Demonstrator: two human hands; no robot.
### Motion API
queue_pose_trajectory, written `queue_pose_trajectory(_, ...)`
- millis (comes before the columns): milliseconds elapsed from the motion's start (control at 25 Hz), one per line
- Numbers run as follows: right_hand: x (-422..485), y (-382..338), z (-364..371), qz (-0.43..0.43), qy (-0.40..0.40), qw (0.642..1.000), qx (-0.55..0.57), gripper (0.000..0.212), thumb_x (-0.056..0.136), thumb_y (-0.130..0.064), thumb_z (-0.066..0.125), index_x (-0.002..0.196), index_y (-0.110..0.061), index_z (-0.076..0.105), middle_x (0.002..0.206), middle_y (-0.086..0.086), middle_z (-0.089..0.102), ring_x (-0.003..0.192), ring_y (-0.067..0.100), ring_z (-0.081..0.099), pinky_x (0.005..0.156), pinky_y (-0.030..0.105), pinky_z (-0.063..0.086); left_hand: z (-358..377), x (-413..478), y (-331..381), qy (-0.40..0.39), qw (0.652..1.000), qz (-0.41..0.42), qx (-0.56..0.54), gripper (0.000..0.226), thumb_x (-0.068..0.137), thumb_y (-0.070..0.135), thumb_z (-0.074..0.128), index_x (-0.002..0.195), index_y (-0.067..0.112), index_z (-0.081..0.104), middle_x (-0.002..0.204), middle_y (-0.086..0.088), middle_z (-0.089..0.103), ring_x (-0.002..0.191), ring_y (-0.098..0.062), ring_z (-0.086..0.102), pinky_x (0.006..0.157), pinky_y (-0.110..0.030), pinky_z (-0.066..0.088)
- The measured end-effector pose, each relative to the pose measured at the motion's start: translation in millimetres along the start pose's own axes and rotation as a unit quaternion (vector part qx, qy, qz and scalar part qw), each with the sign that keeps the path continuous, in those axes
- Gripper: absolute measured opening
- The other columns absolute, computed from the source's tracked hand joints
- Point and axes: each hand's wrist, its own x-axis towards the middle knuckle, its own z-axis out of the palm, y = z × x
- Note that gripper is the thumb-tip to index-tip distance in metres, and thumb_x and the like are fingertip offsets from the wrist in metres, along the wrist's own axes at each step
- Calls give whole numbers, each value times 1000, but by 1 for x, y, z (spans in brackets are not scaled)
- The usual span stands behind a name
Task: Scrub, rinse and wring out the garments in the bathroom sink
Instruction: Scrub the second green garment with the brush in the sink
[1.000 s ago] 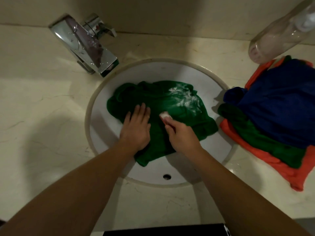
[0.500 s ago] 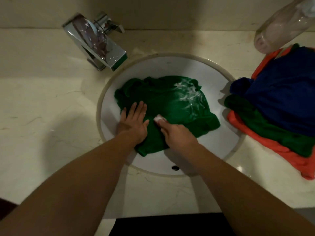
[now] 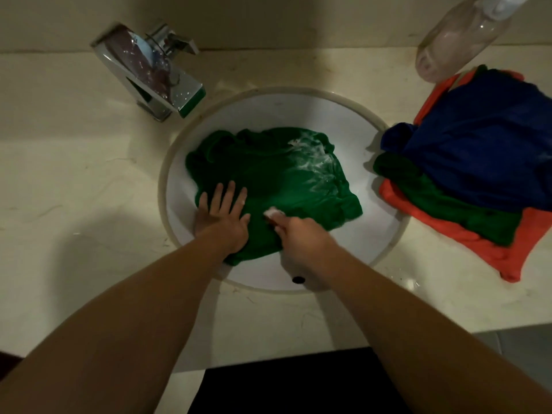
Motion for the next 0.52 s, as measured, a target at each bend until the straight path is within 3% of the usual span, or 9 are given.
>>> queue_pose_trajectory(80, -9, 38, -20, 105, -6, 992, -72, 41, 95, -18, 53, 131, -37, 51, 86, 1, 64, 75, 22, 64, 73, 42, 57, 0, -2, -7, -5, 1000, 9, 17, 63, 105, 48, 7, 158, 28, -22, 166, -1, -26, 154, -25, -19, 123, -52, -7)
queue_pose_trajectory(160, -15, 63, -37, 182, 26, 979, -89, 41, 97, -18, 51, 132, -39, 50, 86, 2, 59, 77, 23, 60, 77, 44, 56, 0, -4, -6, -7, 1000, 11, 25, 64, 105, 49, 6, 157, 26, -22, 166, -2, -27, 154, -27, -19, 123, -53, -7)
queue_pose_trajectory(240, -9, 43, -31, 182, 68, 981, 15, 34, 103, -24, 47, 133, -38, 56, 94, 4, 64, 83, 24, 63, 86, 45, 57, 1, -7, 0, -11, 1000, 12, 23, 65, 105, 49, 6, 157, 25, -22, 166, -5, -27, 153, -29, -19, 122, -55, -8)
queue_pose_trajectory(320, 0, 6, 1, 110, 61, 980, 155, 33, 105, -32, 49, 135, -41, 61, 107, 4, 73, 91, 23, 69, 91, 42, 58, 1, -7, 3, -2, 1000, 14, 24, 65, 105, 49, 6, 158, 24, -22, 166, -6, -26, 154, -29, -19, 122, -56, -7)
queue_pose_trajectory(400, 3, -11, 17, 62, 45, 976, 206, 34, 102, -38, 56, 133, -51, 61, 121, 1, 74, 101, 24, 70, 95, 39, 56, 0, -4, 2, 3, 1000, 17, 23, 65, 105, 49, 6, 158, 24, -22, 166, -5, -26, 154, -28, -18, 122, -55, -7)
queue_pose_trajectory(520, 6, 30, -23, 183, 63, 966, 170, 30, 101, -34, 62, 128, -42, 68, 125, 4, 72, 104, 26, 68, 101, 39, 52, 0, -2, -2, 7, 999, 24, 24, 64, 106, 48, 7, 157, 24, -23, 166, -5, -27, 153, -28, -20, 122, -55, -8)
